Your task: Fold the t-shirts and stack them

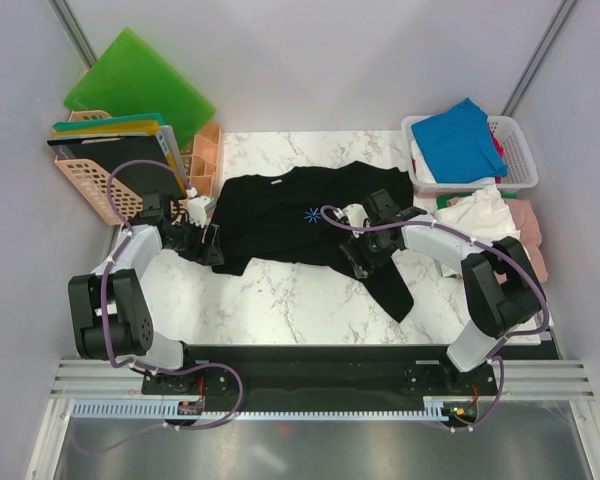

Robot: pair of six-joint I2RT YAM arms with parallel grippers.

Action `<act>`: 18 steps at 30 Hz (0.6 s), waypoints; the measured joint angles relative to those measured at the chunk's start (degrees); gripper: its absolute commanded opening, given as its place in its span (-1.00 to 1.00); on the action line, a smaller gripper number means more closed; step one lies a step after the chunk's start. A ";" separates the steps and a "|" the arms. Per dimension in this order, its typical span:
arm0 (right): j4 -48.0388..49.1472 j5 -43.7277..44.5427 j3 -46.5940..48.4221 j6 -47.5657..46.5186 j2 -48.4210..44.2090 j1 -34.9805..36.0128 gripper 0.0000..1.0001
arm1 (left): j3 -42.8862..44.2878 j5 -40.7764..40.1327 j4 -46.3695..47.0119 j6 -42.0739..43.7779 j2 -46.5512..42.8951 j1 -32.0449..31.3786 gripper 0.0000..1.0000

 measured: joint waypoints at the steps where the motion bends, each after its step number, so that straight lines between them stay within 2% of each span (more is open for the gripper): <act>1: 0.37 -0.15 0.00 0.17 0.37 0.20 0.54 | -0.02 0.00 -0.02 0.00 0.00 -0.04 0.52; 3: 1.20 -0.42 0.04 0.57 1.20 0.70 0.52 | -0.02 0.02 -0.02 0.00 0.00 -0.04 0.52; 4: 1.77 -0.50 0.04 0.70 1.68 0.85 0.44 | -0.02 0.04 0.00 0.00 0.00 -0.04 0.52; 5: 2.34 -0.55 0.04 0.74 2.23 1.09 -0.06 | -0.02 0.04 0.00 0.00 0.00 -0.04 0.52; 7: 3.10 -0.44 0.04 1.16 3.23 1.36 -0.74 | -0.02 0.04 0.00 0.00 0.00 -0.04 0.52; 8: 3.48 -0.28 0.04 1.05 3.78 1.44 -1.00 | -0.02 0.04 0.00 0.00 0.00 -0.04 0.52; 14: 3.43 1.95 0.02 1.53 3.23 1.46 -1.00 | -0.79 -0.04 -0.02 0.02 0.00 -0.04 0.52; 18: 1.16 3.93 0.02 0.70 -1.55 1.46 -1.00 | -1.20 -0.07 0.00 0.04 0.00 -0.04 0.52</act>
